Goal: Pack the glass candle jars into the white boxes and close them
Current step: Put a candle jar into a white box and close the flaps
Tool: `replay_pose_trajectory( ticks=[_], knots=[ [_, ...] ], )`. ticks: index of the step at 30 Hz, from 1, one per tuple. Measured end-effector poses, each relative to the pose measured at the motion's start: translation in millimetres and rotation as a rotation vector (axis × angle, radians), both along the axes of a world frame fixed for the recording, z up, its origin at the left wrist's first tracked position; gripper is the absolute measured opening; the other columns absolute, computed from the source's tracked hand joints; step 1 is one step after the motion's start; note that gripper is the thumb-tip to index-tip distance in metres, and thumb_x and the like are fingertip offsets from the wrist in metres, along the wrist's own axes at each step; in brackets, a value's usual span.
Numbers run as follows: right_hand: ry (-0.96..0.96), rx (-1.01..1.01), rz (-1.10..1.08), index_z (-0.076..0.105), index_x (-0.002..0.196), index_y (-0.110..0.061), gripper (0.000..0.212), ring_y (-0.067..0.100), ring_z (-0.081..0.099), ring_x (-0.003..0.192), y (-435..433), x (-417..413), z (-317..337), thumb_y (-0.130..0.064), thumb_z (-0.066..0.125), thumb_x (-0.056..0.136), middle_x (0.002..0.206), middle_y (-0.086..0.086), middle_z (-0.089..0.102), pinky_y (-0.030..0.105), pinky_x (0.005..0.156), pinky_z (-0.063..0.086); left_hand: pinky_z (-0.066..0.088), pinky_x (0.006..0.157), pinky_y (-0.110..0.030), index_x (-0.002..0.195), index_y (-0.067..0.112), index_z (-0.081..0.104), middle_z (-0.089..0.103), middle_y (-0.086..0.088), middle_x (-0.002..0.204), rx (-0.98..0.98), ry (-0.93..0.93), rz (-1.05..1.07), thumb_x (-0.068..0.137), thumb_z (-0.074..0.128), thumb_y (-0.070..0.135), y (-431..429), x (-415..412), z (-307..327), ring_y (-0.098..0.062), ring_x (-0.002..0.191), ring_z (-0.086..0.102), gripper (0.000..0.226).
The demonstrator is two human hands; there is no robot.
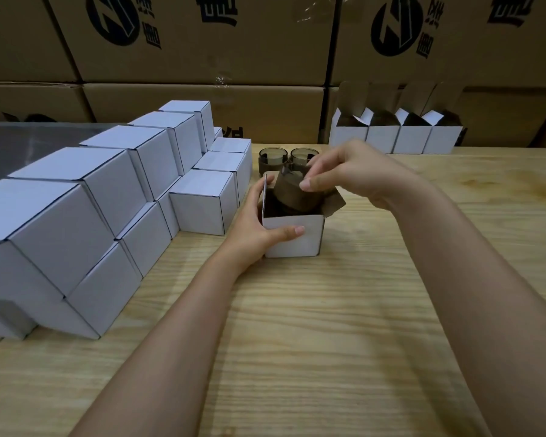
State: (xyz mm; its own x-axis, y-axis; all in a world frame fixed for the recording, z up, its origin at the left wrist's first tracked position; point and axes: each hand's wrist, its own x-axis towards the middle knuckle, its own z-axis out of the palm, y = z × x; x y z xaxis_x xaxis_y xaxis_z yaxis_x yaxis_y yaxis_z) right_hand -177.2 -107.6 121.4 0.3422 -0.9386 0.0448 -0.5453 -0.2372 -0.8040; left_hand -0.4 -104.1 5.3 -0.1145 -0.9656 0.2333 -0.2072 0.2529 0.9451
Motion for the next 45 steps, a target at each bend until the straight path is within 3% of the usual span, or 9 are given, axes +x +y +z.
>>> replay_pose_trajectory(
  ticks=[9, 13, 20, 25, 29, 33, 37, 42, 45],
  knots=[
    [0.33, -0.09, -0.006, 0.075, 0.073, -0.016, 0.007, 0.022, 0.059, 0.093, -0.5, 30.0, -17.8, -0.021, 0.074, 0.077, 0.093, 0.007, 0.068, 0.038, 0.076, 0.051, 0.033, 0.112, -0.046, 0.139, 0.044, 0.032, 0.041, 0.008, 0.146, -0.02, -0.026, 0.013, 0.05, 0.084, 0.048, 0.3, -0.1, 0.7, -0.015, 0.135, 0.038, 0.104],
    [0.521, -0.168, -0.058, 0.072, 0.09, -0.015, 0.017, 0.021, 0.037, 0.114, -0.6, 31.9, -25.3, -0.027, 0.063, 0.081, 0.118, 0.002, 0.052, 0.034, 0.084, 0.02, 0.039, 0.105, -0.031, 0.138, 0.043, 0.033, 0.046, 0.009, 0.139, -0.03, -0.013, 0.009, 0.053, 0.086, 0.043, -1.0, 0.6, -1.5, -0.007, 0.127, 0.044, 0.099],
    [0.635, -0.266, -0.006, 0.071, 0.078, -0.025, 0.039, 0.017, 0.025, 0.116, 11.5, 31.8, -45.7, -0.05, 0.044, 0.09, 0.12, -0.004, 0.036, 0.042, 0.104, 0.007, 0.051, 0.086, -0.022, 0.137, 0.039, 0.035, 0.051, 0.011, 0.129, -0.052, 0.088, -0.052, 0.052, 0.084, 0.034, -0.8, -1.6, -3.3, -0.005, 0.117, 0.054, 0.099],
    [-0.32, -0.491, -0.375, 0.068, 0.099, -0.017, 0.023, 0.008, 0.052, 0.101, 4.5, 23.2, -61.7, -0.023, 0.046, 0.098, 0.107, -0.002, 0.057, 0.031, 0.094, 0.04, 0.044, 0.082, -0.006, 0.139, 0.038, 0.034, 0.047, 0.01, 0.135, -0.057, 0.072, -0.035, 0.055, 0.088, 0.033, -1.6, -1.3, -4.0, 0.009, 0.113, 0.051, 0.1],
    [-1.068, -0.038, -0.49, 0.058, 0.117, -0.024, 0.025, 0.011, 0.062, 0.098, 2.2, 11.2, -81.2, -0.016, 0.042, 0.1, 0.11, -0.001, 0.065, 0.029, 0.084, 0.052, 0.044, 0.082, -0.005, 0.143, 0.038, 0.031, 0.041, 0.013, 0.14, -0.039, 0.09, -0.05, 0.059, 0.086, 0.032, -0.7, 0.6, -3.6, 0.005, 0.12, 0.045, 0.101],
    [-1.21, 0.26, -0.298, 0.048, 0.132, -0.018, 0.034, 0.024, 0.059, 0.114, -3.9, 13.7, -98.1, -0.026, 0.045, 0.099, 0.129, 0.011, 0.059, 0.04, 0.099, 0.048, 0.043, 0.1, -0.018, 0.149, 0.033, 0.026, 0.038, 0.017, 0.144, -0.014, 0.15, -0.118, 0.064, 0.078, 0.05, 1.6, -2.9, 0.0, -0.001, 0.13, 0.041, 0.101],
    [-0.983, 0.202, -0.124, 0.051, 0.132, -0.021, 0.037, 0.02, 0.062, 0.114, -2.5, 24.9, -101.2, -0.034, 0.048, 0.097, 0.124, 0.004, 0.064, 0.041, 0.095, 0.051, 0.026, 0.117, -0.043, 0.149, 0.035, 0.025, 0.029, 0.007, 0.155, 0.094, 0.273, -0.104, 0.078, 0.03, 0.079, -0.3, -6.6, 3.6, -0.012, 0.142, 0.028, 0.084],
    [-0.933, 0.139, -0.055, 0.055, 0.127, -0.015, 0.038, 0.026, 0.063, 0.105, -6.5, 21.7, -102.5, -0.009, 0.055, 0.09, 0.116, 0.009, 0.067, 0.045, 0.09, 0.05, 0.043, 0.092, -0.012, 0.144, 0.034, 0.038, 0.051, 0.022, 0.135, 0.04, 0.262, -0.075, 0.092, 0.044, 0.042, -1.4, -5.5, 3.8, 0.01, 0.12, 0.049, 0.054],
    [-0.944, 0.124, -0.001, 0.056, 0.122, -0.021, 0.044, 0.025, 0.065, 0.101, -7.4, 22.8, -100.8, -0.009, 0.056, 0.08, 0.11, 0.006, 0.068, 0.038, 0.083, 0.054, 0.051, 0.082, -0.019, 0.148, 0.035, 0.028, 0.065, 0.008, 0.122, 0.039, 0.34, -0.056, 0.093, 0.046, 0.012, -3.3, -6.0, 4.7, -0.008, 0.109, 0.063, 0.062]
  ],
)
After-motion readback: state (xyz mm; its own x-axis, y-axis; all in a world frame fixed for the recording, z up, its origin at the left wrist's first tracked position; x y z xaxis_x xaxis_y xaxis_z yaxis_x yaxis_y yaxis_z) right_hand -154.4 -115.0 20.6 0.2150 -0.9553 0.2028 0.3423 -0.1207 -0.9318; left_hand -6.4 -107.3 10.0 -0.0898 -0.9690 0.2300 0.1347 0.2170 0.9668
